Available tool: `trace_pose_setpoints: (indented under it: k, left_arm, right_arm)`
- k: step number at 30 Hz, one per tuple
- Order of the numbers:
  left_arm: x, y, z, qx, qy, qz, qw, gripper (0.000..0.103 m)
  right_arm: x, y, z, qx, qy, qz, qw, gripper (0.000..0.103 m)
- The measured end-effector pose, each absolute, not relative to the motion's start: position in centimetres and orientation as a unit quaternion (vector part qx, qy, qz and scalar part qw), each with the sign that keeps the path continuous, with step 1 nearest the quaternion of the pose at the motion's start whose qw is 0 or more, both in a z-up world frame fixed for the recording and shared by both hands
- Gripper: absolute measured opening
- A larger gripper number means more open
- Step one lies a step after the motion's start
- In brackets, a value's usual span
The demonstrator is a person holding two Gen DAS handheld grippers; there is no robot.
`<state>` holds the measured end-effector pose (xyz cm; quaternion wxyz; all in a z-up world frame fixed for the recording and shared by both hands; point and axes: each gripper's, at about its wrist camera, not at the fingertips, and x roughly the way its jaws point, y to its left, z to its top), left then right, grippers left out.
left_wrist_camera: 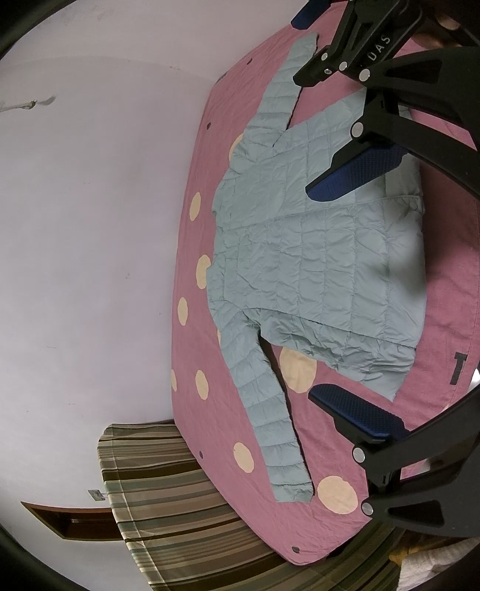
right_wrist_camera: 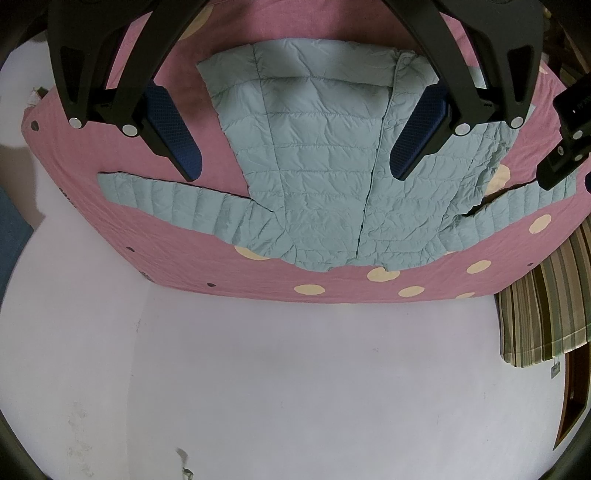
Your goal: Fold large clothes
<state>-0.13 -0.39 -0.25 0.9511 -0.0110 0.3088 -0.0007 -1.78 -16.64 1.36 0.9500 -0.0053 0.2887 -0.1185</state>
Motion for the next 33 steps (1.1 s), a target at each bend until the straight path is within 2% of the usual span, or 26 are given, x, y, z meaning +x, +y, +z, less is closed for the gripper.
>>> trace_pose_setpoints:
  k: [33]
  left_arm:
    - [-0.18, -0.26, 0.07, -0.012, 0.311, -0.001, 0.95, 0.099]
  right_arm:
    - [-1.67, -16.52, 1.26, -0.006, 0.29, -0.118, 0.95, 0.101]
